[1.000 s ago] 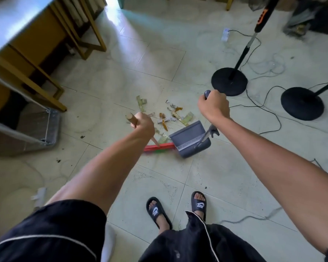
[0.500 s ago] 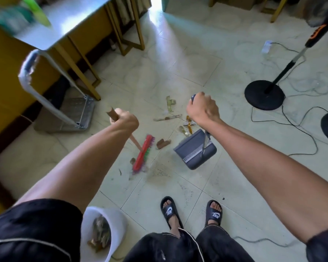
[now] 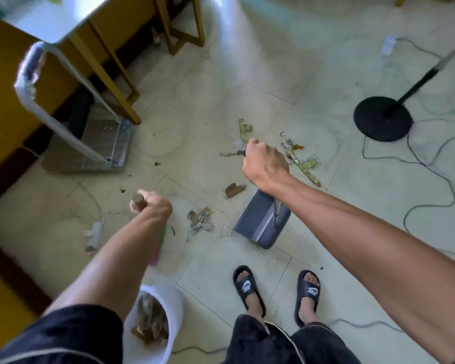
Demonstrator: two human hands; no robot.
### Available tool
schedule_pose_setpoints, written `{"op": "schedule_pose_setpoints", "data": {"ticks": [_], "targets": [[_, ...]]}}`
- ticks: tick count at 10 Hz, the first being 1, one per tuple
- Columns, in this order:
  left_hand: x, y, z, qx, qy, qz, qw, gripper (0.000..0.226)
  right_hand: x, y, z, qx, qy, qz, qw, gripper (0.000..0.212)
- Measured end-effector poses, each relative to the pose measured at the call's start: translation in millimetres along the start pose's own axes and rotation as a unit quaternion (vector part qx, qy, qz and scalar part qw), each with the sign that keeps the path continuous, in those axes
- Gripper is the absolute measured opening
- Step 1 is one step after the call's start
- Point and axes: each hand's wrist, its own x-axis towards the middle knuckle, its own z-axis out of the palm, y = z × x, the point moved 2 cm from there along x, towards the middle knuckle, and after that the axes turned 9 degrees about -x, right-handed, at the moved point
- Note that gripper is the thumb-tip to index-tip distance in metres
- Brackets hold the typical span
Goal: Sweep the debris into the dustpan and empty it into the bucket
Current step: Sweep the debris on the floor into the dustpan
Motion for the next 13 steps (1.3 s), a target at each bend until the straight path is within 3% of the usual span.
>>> {"op": "schedule_pose_setpoints", "data": {"ticks": [1, 2, 3, 4, 5, 6, 8, 9, 11, 13], "targets": [[14.8, 12.3, 12.9, 0.068, -0.06, -0.069, 0.993, 0.025, 4.4, -2.7, 6.9, -0.011, -0.003, 0.014, 1.0, 0.015], [24.4, 15.9, 24.0, 0.243, -0.117, -0.003, 0.963, 0.038, 8.9, -3.0, 6.9, -0.009, -0.004, 0.014, 1.0, 0.017], [13.1, 42.0, -2.8, 0.204, -0.086, 0.014, 0.975, 0.034, 14.7, 5.4, 2.1, 0.002, -0.001, 0.026, 1.0, 0.012], [9.2, 72.5, -37.9, 0.084, -0.089, -0.006, 0.992, 0.03, 17.0, 20.8, -2.4, -0.001, 0.008, 0.043, 0.999, 0.008], [-0.5, 96.3, -58.2, 0.132, -0.118, 0.044, 0.983, 0.037, 21.7, 37.9, -9.2, 0.003, 0.013, 0.056, 0.998, 0.006], [-15.1, 130.0, -72.2, 0.165, -0.146, 0.111, 0.969, 0.028, 30.8, 57.4, -16.5, 0.005, 0.014, 0.065, 0.998, 0.007], [-43.6, 201.8, -88.6, 0.2, -0.17, 0.136, 0.955, 0.023, 59.4, 104.8, -30.4, 0.014, 0.012, 0.073, 0.997, 0.012], [-51.4, 239.9, -102.0, 0.198, -0.129, 0.139, 0.962, 0.031, 79.4, 139.9, -39.7, 0.025, 0.0, 0.095, 0.995, 0.006], [-53.4, 299.8, -141.7, 0.238, -0.042, 0.164, 0.956, 0.015, 118.3, 201.8, -64.1, 0.068, -0.016, 0.138, 0.988, 0.011], [-44.6, 359.3, -166.3, 0.242, 0.081, 0.23, 0.939, 0.022, 145.6, 209.6, -79.7, 0.084, -0.034, 0.143, 0.986, 0.009]]}}
